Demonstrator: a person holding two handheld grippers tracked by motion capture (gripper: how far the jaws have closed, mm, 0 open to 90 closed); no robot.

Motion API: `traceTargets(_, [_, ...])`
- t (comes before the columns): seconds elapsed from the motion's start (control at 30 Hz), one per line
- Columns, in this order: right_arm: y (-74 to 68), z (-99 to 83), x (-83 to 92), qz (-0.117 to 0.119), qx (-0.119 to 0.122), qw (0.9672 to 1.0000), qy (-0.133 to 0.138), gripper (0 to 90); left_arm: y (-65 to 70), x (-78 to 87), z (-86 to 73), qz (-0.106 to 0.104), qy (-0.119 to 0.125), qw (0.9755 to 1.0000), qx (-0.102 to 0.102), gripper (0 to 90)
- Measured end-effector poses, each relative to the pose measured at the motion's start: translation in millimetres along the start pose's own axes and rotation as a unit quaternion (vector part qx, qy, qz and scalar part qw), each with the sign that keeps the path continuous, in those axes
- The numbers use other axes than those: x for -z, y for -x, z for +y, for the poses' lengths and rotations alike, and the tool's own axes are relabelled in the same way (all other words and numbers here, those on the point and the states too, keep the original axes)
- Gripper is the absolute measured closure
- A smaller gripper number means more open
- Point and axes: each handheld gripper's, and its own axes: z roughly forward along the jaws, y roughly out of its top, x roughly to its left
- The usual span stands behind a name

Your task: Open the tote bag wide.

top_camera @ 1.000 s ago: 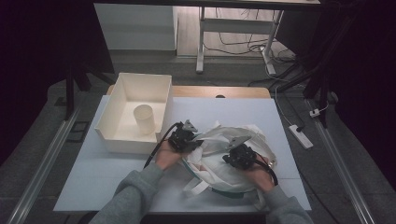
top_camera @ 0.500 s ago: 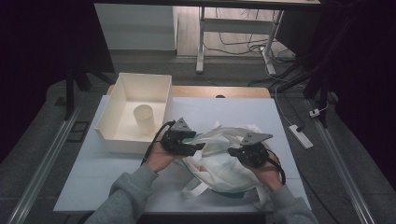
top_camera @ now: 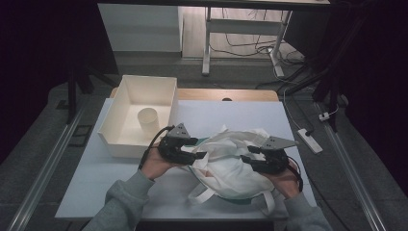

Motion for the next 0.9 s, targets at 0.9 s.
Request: traceTargets(0.9, [6.8,-9.3,20.5,-0.029,0.003,0.9995,0.012,48.7,-16.0,57.4,1.2,0.038,0.028,0.9989,0.005,34.3])
